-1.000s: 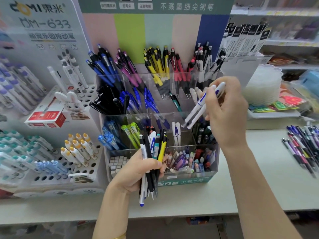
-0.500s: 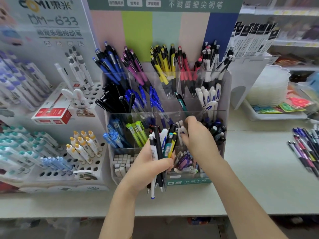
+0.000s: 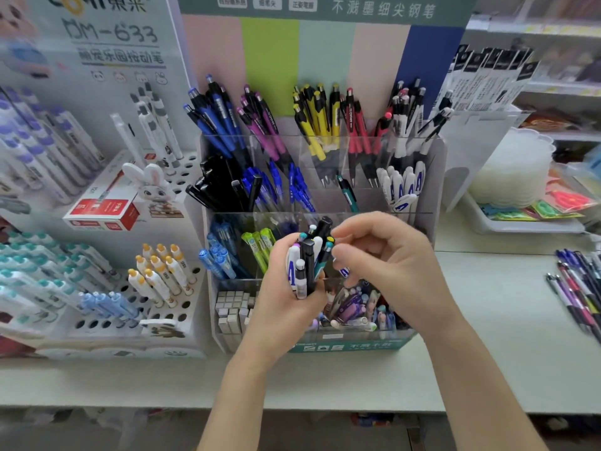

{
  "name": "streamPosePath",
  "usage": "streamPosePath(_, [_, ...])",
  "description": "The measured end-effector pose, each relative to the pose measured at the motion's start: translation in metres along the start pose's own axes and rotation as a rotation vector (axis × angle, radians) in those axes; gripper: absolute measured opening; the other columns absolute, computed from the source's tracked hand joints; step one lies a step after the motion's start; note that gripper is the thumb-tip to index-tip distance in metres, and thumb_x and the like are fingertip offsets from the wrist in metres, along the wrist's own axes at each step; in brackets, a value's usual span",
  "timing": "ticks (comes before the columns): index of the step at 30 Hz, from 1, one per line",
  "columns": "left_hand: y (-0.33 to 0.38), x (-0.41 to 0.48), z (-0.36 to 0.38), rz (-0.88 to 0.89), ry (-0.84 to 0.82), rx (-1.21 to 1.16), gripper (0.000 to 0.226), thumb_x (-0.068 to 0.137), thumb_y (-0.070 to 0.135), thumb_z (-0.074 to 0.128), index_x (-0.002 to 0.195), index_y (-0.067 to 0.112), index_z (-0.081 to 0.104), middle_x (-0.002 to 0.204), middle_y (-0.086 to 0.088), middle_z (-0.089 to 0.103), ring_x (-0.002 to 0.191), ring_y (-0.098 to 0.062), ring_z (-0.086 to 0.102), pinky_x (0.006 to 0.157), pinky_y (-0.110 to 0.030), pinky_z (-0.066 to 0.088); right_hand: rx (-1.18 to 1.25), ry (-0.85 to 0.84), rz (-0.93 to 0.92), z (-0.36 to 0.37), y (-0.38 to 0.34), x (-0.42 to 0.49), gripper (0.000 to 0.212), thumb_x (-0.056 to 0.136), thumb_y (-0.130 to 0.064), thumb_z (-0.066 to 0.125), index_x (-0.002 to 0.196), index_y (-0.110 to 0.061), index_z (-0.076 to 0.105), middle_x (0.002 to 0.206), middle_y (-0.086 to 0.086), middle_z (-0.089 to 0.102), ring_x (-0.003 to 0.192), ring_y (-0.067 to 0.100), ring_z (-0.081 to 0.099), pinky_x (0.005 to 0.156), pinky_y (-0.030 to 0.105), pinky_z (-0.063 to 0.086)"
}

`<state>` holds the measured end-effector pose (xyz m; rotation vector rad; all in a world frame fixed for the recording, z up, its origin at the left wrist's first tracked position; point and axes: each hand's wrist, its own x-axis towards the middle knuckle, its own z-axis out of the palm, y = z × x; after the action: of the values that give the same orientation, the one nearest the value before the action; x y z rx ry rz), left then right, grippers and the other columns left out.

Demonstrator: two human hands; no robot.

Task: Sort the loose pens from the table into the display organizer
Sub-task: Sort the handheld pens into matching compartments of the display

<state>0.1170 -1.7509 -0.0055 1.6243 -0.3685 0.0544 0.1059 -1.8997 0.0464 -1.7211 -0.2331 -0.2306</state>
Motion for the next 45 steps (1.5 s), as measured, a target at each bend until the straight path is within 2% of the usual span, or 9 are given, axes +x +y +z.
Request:
streamPosePath(5, [-0.001, 0.000, -0.002, -0.069, -0.021, -0.114, 0.046, 0.085, -0.010, 0.062, 0.118, 0.021, 0.052, 0.093, 0.003, 0.066, 0.088, -0.008, 0.065, 0.073, -0.022, 0.055, 0.016, 0.004, 0.012, 0.008, 0.007, 0.005, 0.025, 0.082, 0.000, 0.069, 0.098, -0.017, 0.062, 0.081, 0.008, 0.062, 0.069, 0.024, 0.064, 0.052, 0.028, 0.053])
streamPosePath(9, [-0.002, -0.001, -0.009, -0.102, -0.155, -0.176, 0.024, 0.086, -0.008, 0.063, 0.107, 0.001, 0.057, 0.076, 0.007, 0.064, 0.074, -0.009, 0.062, 0.067, -0.023, 0.051, -0.008, -0.030, 0.055, 0.005, -0.003, 0.017, 0.026, 0.094, -0.002, 0.054, 0.112, -0.015, 0.065, 0.082, 0.006, 0.058, 0.063, 0.012, 0.060, 0.051, 0.027, 0.053])
streamPosePath(14, [-0.001, -0.001, -0.013, -0.077, -0.290, -0.362, 0.010, 0.075, 0.008, 0.063, 0.080, 0.017, 0.063, 0.071, -0.006, 0.054, 0.064, -0.019, 0.051, 0.062, -0.035, 0.044, 0.046, -0.278, 0.152, -0.004, -0.012, 0.027, 0.026, 0.094, -0.001, 0.053, 0.108, -0.015, 0.070, 0.069, -0.001, 0.059, 0.058, 0.008, 0.057, 0.055, 0.022, 0.049])
streamPosePath(23, [0.000, 0.002, -0.018, -0.231, -0.396, -0.646, 0.021, 0.071, 0.008, 0.064, 0.093, 0.009, 0.064, 0.080, -0.008, 0.054, 0.062, -0.016, 0.052, 0.056, -0.027, 0.045, 0.012, -0.258, 0.190, 0.000, -0.008, 0.041, 0.013, 0.093, -0.003, 0.055, 0.092, -0.010, 0.066, 0.071, -0.002, 0.061, 0.057, 0.009, 0.055, 0.051, 0.020, 0.046])
streamPosePath(28, [-0.003, -0.001, -0.023, -0.302, -0.430, -0.480, 0.012, 0.069, 0.009, 0.065, 0.080, 0.011, 0.066, 0.074, -0.014, 0.053, 0.057, -0.017, 0.052, 0.057, -0.031, 0.046, 0.268, -0.061, 0.271, -0.004, -0.005, 0.050, 0.010, 0.097, -0.009, 0.050, 0.095, -0.007, 0.059, 0.064, -0.004, 0.056, 0.053, 0.007, 0.048, 0.044, 0.017, 0.042])
streamPosePath(34, [-0.002, 0.000, -0.019, -0.324, -0.410, -0.489, 0.009, 0.073, 0.000, 0.062, 0.078, 0.008, 0.061, 0.072, -0.014, 0.047, 0.056, -0.017, 0.048, 0.053, -0.027, 0.043, 0.212, -0.246, 0.370, 0.001, 0.002, 0.042, 0.012, 0.091, -0.014, 0.058, 0.089, -0.003, 0.062, 0.059, -0.008, 0.054, 0.048, 0.006, 0.038, 0.039, 0.016, 0.028])
streamPosePath(38, [-0.002, -0.001, -0.024, -0.357, -0.354, -0.392, 0.007, 0.076, -0.005, 0.056, 0.080, 0.001, 0.053, 0.063, -0.012, 0.047, 0.055, -0.019, 0.047, 0.057, -0.030, 0.043, 0.270, 0.092, 0.273, -0.003, -0.003, 0.052, 0.017, 0.096, -0.018, 0.053, 0.081, -0.009, 0.056, 0.067, -0.001, 0.052, 0.049, 0.007, 0.035, 0.039, 0.014, 0.031])
streamPosePath(41, [0.000, -0.003, -0.030, -0.377, -0.182, -0.260, 0.018, 0.072, -0.006, 0.058, 0.086, -0.001, 0.048, 0.058, -0.009, 0.051, 0.052, -0.017, 0.052, 0.051, -0.023, 0.047, 0.057, 0.246, 0.028, -0.011, -0.014, 0.056, 0.021, 0.098, -0.021, 0.051, 0.078, -0.021, 0.052, 0.070, -0.002, 0.053, 0.054, 0.011, 0.044, 0.048, 0.021, 0.037])
streamPosePath(45, [0.005, 0.001, -0.033, -0.275, -0.062, -0.086, 0.027, 0.082, -0.014, 0.054, 0.096, 0.008, 0.048, 0.059, -0.003, 0.057, 0.054, -0.018, 0.055, 0.053, -0.026, 0.049, -0.172, -0.049, 0.061, 0.004, -0.029, 0.041, 0.013, 0.092, -0.019, 0.059, 0.083, -0.010, 0.056, 0.069, 0.005, 0.054, 0.051, 0.011, 0.047, 0.042, 0.025, 0.043])
